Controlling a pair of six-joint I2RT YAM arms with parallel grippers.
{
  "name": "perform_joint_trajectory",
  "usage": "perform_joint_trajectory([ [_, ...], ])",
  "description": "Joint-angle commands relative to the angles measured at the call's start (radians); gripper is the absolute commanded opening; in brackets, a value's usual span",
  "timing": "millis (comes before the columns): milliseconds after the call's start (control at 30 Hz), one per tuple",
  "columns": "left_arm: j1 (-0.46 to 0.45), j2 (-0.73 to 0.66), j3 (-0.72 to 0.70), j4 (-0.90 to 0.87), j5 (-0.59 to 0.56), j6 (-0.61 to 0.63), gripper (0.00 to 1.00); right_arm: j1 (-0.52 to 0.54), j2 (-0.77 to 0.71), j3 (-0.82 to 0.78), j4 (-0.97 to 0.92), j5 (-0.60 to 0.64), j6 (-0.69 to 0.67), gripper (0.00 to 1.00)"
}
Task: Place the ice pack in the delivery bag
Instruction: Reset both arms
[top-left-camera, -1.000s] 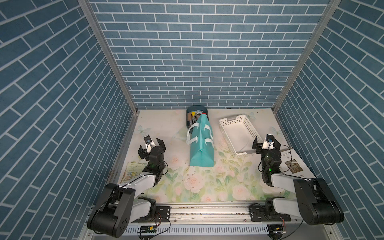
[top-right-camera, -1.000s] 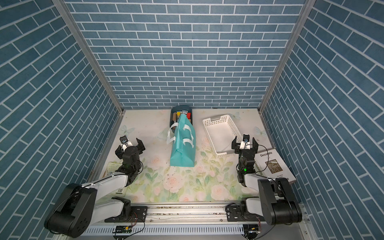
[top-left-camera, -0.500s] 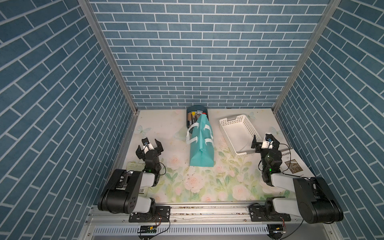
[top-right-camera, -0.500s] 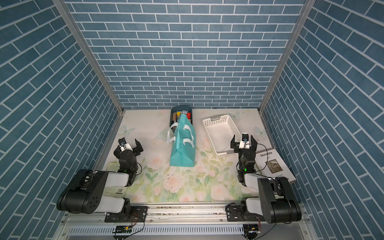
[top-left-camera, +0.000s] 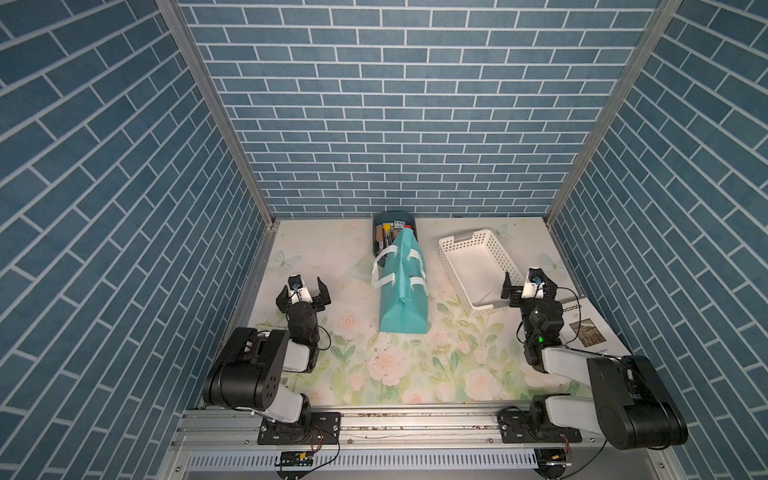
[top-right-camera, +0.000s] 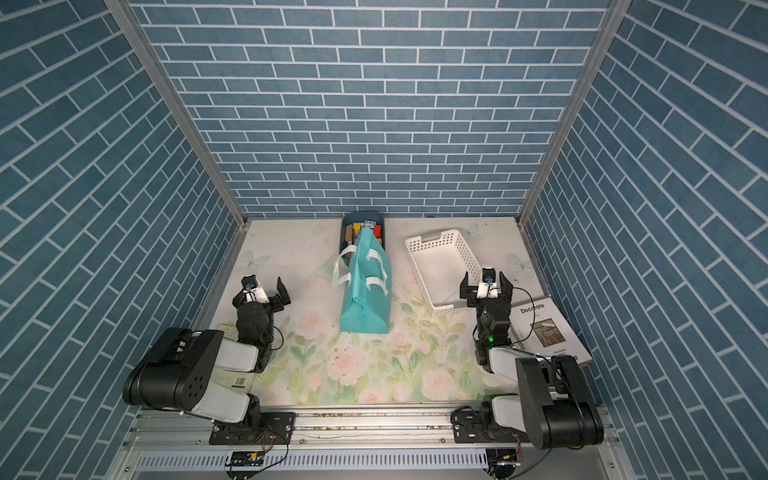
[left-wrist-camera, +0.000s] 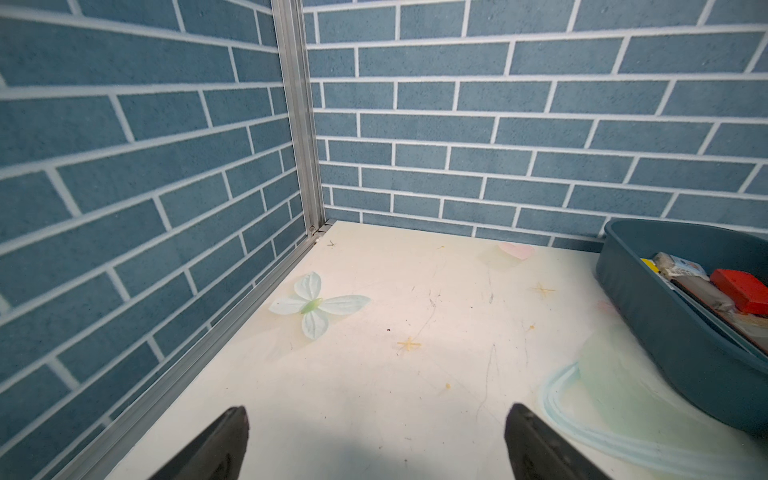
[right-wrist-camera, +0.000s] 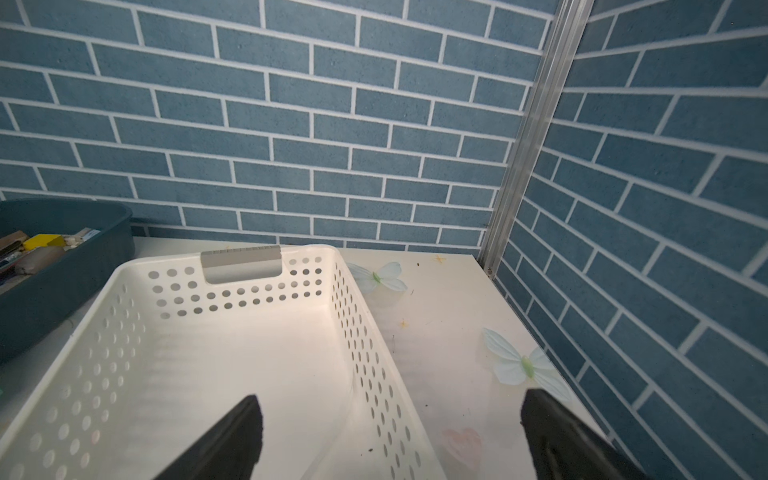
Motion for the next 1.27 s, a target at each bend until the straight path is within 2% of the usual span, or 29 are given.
perform_joint_trajectory([
  [0,0.008,-0.001,0.005,0.018,0.013,0.012,1.00,-0.004,0.022,-0.009,0.007,-0.005,-0.006,0.99],
  [167,0.008,0.000,0.005,0.021,0.014,0.012,1.00,-0.006,0.182,-0.012,0.142,-0.004,-0.005,0.99],
  [300,0.008,0.000,0.004,0.020,0.014,0.012,1.00,-0.043,0.235,-0.031,0.223,-0.021,0.034,0.99],
  [400,0.008,0.000,0.005,0.019,0.013,0.012,1.00,-0.057,0.231,-0.014,0.164,-0.035,0.050,0.99],
  [1233,0.008,0.001,0.005,0.018,0.013,0.012,1.00,-0.059,0.235,-0.014,0.177,-0.048,0.045,1.00],
])
